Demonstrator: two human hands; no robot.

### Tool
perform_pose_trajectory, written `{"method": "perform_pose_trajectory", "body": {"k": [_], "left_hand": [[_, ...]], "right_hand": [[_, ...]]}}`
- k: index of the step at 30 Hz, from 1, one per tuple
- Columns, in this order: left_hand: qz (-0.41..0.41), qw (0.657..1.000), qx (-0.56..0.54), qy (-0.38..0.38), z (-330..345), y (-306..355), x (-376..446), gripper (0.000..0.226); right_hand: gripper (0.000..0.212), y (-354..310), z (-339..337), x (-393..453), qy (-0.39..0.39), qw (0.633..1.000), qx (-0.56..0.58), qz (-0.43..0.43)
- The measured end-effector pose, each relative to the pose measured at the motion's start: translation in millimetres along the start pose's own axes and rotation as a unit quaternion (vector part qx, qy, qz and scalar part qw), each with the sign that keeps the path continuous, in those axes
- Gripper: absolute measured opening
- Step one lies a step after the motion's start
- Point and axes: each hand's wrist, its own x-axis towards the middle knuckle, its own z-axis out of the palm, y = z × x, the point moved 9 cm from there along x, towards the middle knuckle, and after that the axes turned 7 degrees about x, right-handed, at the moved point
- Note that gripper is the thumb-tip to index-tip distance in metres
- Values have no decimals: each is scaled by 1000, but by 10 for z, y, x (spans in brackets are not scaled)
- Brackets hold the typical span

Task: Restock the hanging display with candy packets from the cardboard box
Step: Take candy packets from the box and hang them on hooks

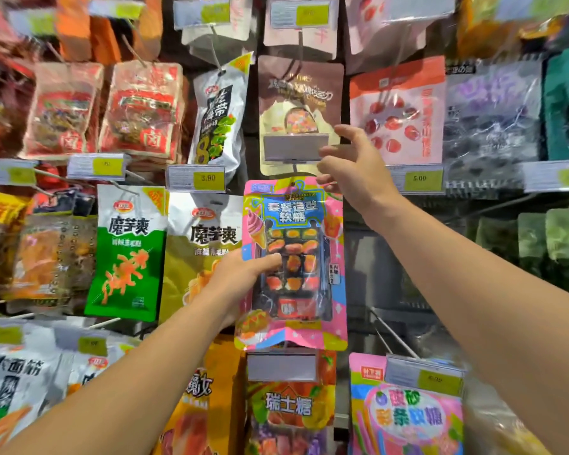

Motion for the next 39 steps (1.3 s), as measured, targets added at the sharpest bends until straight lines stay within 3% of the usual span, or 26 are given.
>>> {"method": "perform_pose_trajectory", "body": {"k": [10,14,18,21,24,27,30,34,36,39], "left_hand": [[-10,999,49,-12,-44,55,50,1],[-28,996,82,-1,-89,27,120,13],[-37,994,105,10,-55,-52,207,34],[-38,996,83,8,5,-98,256,23],[-35,992,105,62,-61,-131,275,18],[-49,993,94,52,-44,-248,323,20],[-48,993,98,55,-46,-330,379,20],[-39,992,99,64,-25,-406,466,28],[-15,980,175,89,-60,-387,516,36],[24,923,367,114,-39,-290,489,40]], "right_hand": [[65,19,-37,28,10,999,-31,-36],[62,12,-37,-4,24,998,-40,-45],[28,22,-103,-92,57,994,-68,-59],[9,290,-205,-242,82,991,-99,-37],[17,817,-272,-504,74,976,-190,71],[42,1330,-290,-746,53,950,-243,187],[52,1557,-251,-847,44,943,-247,218],[50,1625,-225,-814,26,926,-314,209],[48,1630,-213,-790,19,914,-350,206],[45,1683,-231,-775,18,897,-386,216]]}}
